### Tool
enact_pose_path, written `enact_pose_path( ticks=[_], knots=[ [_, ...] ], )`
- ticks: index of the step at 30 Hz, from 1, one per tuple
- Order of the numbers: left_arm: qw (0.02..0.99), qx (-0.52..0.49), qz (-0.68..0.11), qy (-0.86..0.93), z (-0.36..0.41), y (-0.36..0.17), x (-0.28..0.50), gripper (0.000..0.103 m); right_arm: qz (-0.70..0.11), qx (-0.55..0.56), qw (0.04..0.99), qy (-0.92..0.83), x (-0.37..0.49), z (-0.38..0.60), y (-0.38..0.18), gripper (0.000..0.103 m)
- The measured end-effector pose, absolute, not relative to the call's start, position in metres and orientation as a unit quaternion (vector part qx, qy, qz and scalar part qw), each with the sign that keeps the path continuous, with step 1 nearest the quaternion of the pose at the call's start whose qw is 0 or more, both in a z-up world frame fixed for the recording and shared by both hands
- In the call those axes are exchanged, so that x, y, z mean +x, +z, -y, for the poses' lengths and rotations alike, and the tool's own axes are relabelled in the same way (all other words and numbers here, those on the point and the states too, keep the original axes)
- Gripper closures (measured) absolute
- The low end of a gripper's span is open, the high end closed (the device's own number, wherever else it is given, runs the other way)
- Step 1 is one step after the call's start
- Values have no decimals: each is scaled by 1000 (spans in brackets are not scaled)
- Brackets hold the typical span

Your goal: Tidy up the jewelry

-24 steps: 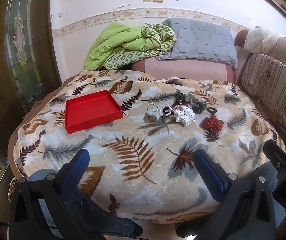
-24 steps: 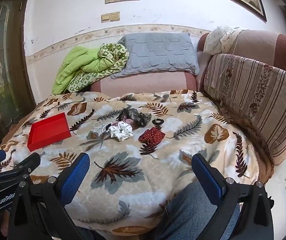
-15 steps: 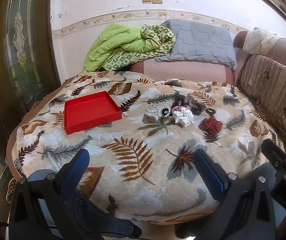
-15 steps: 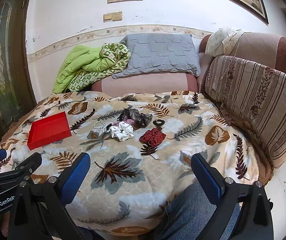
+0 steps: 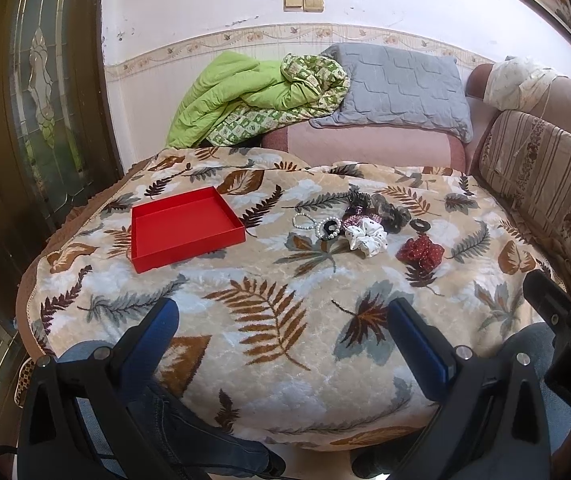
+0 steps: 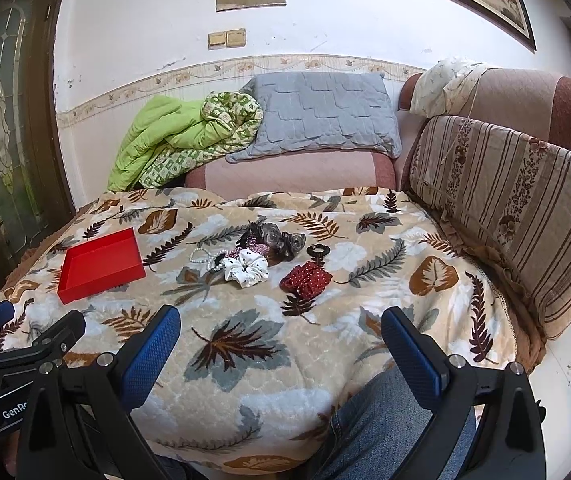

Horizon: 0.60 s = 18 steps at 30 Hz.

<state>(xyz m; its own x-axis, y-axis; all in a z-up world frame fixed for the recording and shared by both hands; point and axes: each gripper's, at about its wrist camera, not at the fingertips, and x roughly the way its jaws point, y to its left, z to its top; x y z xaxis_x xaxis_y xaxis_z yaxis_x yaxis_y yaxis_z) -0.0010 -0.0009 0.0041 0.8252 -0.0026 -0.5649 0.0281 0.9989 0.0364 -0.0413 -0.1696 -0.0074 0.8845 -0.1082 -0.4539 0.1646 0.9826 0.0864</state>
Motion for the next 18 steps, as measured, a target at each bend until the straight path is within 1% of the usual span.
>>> enact_pose_path(
  ticks=[7, 8, 9, 11, 18],
  knots=[
    [954, 17, -299, -6, 3, 4, -1, 0, -228, 60, 969, -71, -42, 170, -6, 1],
    [952, 9, -306, -10, 3, 6, -1, 0, -227, 59, 970, -71, -43, 170, -5, 1],
    [941, -24, -337, -23, -3, 13, -1, 0, -226, 58, 970, -71, -43, 170, -4, 1],
    [940, -29, -340, -25, -5, 17, -2, 0, -227, 59, 970, -71, -44, 170, -4, 1],
    [954, 9, -299, -13, -2, 20, -8, 0, -223, 57, 970, -73, -46, 169, -2, 1]
  ],
)
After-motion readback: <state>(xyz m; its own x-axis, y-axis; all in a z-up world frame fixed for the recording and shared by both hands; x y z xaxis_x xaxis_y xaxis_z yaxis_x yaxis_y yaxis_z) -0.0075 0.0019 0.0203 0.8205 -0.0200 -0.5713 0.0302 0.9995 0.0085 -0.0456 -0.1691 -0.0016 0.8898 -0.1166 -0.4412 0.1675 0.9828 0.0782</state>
